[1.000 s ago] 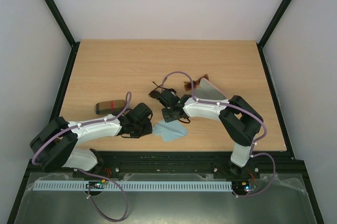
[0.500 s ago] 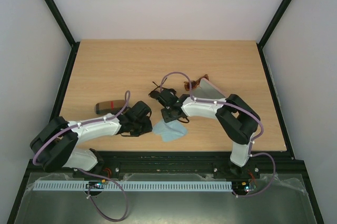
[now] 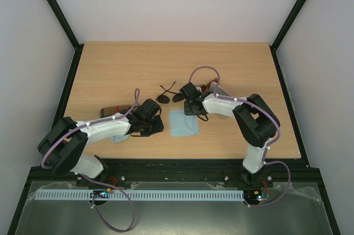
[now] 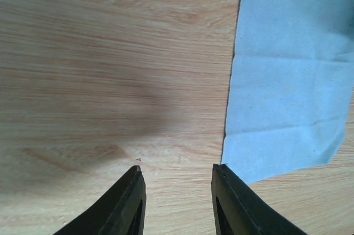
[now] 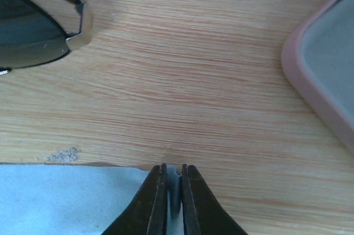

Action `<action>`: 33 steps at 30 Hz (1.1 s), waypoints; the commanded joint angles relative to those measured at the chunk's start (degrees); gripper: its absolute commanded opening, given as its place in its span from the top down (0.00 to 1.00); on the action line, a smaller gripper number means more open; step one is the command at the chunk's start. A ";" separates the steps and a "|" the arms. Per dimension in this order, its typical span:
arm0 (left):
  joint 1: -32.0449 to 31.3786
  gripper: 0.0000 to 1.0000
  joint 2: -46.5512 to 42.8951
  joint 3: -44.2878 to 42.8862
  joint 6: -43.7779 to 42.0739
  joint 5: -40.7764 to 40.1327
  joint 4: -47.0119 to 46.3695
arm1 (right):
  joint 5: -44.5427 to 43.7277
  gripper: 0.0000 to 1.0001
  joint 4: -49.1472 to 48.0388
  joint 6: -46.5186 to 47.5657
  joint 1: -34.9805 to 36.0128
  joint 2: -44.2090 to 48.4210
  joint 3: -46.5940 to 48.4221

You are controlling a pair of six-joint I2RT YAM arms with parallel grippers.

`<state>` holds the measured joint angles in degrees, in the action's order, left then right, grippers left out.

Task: Organize the sunglasses
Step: Adjust the glasses cleaning cloth at the center of the board.

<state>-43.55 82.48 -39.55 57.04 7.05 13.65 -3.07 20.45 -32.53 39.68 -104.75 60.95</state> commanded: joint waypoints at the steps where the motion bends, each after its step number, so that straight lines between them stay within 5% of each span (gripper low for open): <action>1: 0.28 0.64 1.47 -1.86 -2.48 1.48 -0.29 | -1.25 0.83 -0.36 -0.43 0.00 0.32 -0.83; 9: -0.34 0.66 1.51 -2.78 -4.93 8.93 -6.86 | -5.71 0.70 4.10 -1.40 0.04 7.55 -1.94; 21: -3.13 0.78 11.86 -7.23 -4.61 11.38 -12.21 | 12.98 0.71 1.27 -3.46 0.02 17.77 -13.38; 33: -7.78 0.79 15.88 -9.67 -4.85 1.26 2.95 | 16.72 0.73 -0.31 -5.40 0.05 19.67 -17.53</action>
<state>-49.36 97.17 -48.29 52.75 13.41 7.25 13.63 20.73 -36.18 39.59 -87.35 43.97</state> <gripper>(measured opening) 0.215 0.276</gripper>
